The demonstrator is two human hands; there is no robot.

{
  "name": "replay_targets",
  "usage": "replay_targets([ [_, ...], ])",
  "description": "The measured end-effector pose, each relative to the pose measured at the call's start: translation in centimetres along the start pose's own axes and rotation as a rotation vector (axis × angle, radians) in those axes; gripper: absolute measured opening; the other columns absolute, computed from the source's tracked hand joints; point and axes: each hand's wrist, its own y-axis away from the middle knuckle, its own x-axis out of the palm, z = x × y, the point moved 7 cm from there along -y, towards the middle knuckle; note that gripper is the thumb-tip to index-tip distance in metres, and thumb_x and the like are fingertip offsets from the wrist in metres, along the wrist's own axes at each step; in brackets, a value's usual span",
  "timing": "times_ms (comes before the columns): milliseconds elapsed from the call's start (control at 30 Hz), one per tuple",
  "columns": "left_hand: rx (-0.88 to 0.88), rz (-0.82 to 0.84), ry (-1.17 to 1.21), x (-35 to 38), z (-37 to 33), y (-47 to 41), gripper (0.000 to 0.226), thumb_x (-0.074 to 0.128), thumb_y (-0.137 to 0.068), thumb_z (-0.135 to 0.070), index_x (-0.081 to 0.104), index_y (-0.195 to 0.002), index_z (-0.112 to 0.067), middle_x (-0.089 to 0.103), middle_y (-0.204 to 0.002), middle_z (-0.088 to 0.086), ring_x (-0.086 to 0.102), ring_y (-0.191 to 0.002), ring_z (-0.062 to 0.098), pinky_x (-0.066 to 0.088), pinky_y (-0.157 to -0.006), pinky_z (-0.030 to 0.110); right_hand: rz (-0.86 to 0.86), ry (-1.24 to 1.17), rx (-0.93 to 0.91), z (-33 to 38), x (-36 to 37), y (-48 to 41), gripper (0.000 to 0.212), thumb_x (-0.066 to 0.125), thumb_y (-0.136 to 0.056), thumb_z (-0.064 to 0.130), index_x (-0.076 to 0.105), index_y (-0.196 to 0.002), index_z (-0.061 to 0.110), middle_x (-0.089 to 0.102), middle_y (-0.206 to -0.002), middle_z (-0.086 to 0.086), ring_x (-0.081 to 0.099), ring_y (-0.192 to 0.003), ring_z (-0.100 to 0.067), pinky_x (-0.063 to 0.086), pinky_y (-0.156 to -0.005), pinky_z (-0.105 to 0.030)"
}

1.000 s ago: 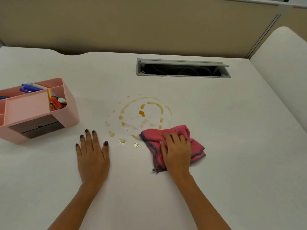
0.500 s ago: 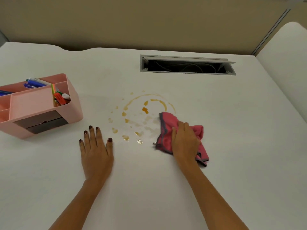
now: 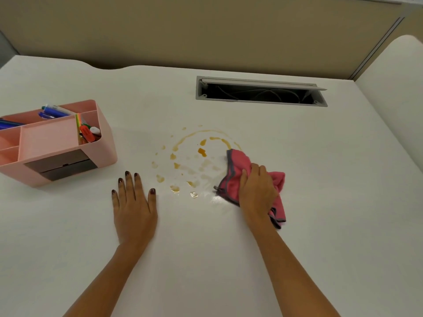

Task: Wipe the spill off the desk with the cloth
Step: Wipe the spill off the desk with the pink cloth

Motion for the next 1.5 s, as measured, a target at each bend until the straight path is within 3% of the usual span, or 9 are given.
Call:
replay_targets([
  [133, -0.001, 0.003, 0.002, 0.0, 0.0, 0.0, 0.065, 0.015, -0.096, -0.042, 0.018, -0.149, -0.005, 0.016, -0.158, 0.015, 0.013, -0.147, 0.032, 0.009, -0.121, 0.046, -0.046, 0.01, -0.348, 5.8, 0.1, 4.8, 0.02, 0.057, -0.089, 0.031, 0.066, -0.094, 0.014, 0.066, -0.085, 0.0, 0.063, -0.071, -0.02, 0.045, -0.051, -0.03],
  [200, 0.0, 0.002, 0.021, -0.1, -0.1, 0.0, 0.062, 0.015, -0.099, -0.041, 0.018, -0.149, -0.004, 0.016, -0.158, 0.015, 0.013, -0.147, 0.031, 0.009, -0.121, 0.046, -0.039, -0.013, -0.474, 6.7, 0.3, 6.9, 0.03, 0.047, -0.092, 0.035, 0.068, -0.099, 0.015, 0.07, -0.09, 0.001, 0.064, -0.071, -0.018, 0.049, -0.05, -0.028],
  [533, -0.046, 0.008, 0.002, -0.8, 2.4, 0.4, 0.066, 0.018, -0.096, -0.041, 0.013, -0.15, -0.003, 0.014, -0.159, 0.012, 0.011, -0.148, 0.027, 0.008, -0.121, 0.043, 0.015, -0.039, -0.089, 1.7, 0.4, 1.3, 0.034, 0.046, -0.096, 0.035, 0.059, -0.116, 0.011, 0.063, -0.102, -0.006, 0.06, -0.085, -0.028, 0.044, -0.062, -0.035],
  [700, -0.047, 0.02, 0.011, -0.9, 2.3, 0.4, 0.067, 0.017, -0.095, -0.041, 0.013, -0.15, -0.003, 0.013, -0.159, 0.012, 0.011, -0.148, 0.027, 0.008, -0.121, 0.043, -0.031, -0.074, -0.437, 8.0, 0.7, 5.9, 0.026, 0.059, -0.088, 0.034, 0.067, -0.101, 0.013, 0.068, -0.091, -0.003, 0.064, -0.072, -0.023, 0.049, -0.051, -0.031],
  [800, -0.028, 0.024, 0.016, -1.0, 2.7, 0.4, 0.063, 0.014, -0.098, -0.043, 0.013, -0.15, -0.007, 0.012, -0.16, 0.009, 0.01, -0.148, 0.025, 0.006, -0.122, 0.042, -0.064, -0.081, -0.604, 8.0, 0.7, 8.0, 0.034, 0.046, -0.091, 0.038, 0.069, -0.102, 0.015, 0.07, -0.093, -0.002, 0.064, -0.071, -0.021, 0.051, -0.052, -0.029],
  [1067, -0.077, -0.006, -0.021, -1.7, 5.5, 1.1, 0.062, 0.011, -0.095, -0.044, 0.016, -0.151, -0.018, 0.012, -0.16, 0.008, 0.009, -0.148, 0.027, 0.007, -0.12, 0.046, -0.041, -0.1, -0.289, 5.8, 0.7, 2.7, 0.027, 0.058, -0.091, 0.033, 0.066, -0.103, 0.01, 0.066, -0.091, -0.005, 0.062, -0.074, -0.026, 0.047, -0.054, -0.033],
  [1233, -0.081, -0.001, -0.02, -1.4, 5.6, 0.9, 0.062, 0.01, -0.095, -0.045, 0.016, -0.151, -0.019, 0.012, -0.16, 0.007, 0.009, -0.148, 0.027, 0.007, -0.121, 0.046, 0.024, -0.149, -0.44, 11.4, 1.6, 5.2, 0.032, 0.052, -0.092, 0.038, 0.064, -0.108, 0.013, 0.066, -0.098, -0.004, 0.062, -0.079, -0.023, 0.05, -0.057, -0.034],
  [1367, -0.084, -0.003, -0.019, -1.4, 5.7, 1.0, 0.06, 0.012, -0.096, -0.041, 0.016, -0.151, -0.019, 0.012, -0.16, 0.007, 0.01, -0.148, 0.027, 0.007, -0.121, 0.046, 0.01, -0.203, -0.615, 12.9, 1.3, 9.0, 0.028, 0.061, -0.086, 0.038, 0.068, -0.102, 0.016, 0.07, -0.096, -0.001, 0.065, -0.076, -0.02, 0.052, -0.054, -0.028],
  [1500, -0.084, 0.005, -0.015, -1.3, 5.8, 1.0, 0.06, 0.011, -0.096, -0.041, 0.013, -0.151, -0.02, 0.009, -0.161, 0.005, 0.006, -0.149, 0.025, 0.005, -0.121, 0.045, -0.026, -0.25, -0.561, 9.4, 1.0, 8.7, 0.027, 0.066, -0.083, 0.039, 0.07, -0.1, 0.018, 0.07, -0.093, 0.0, 0.065, -0.074, -0.02, 0.052, -0.055, -0.029],
])
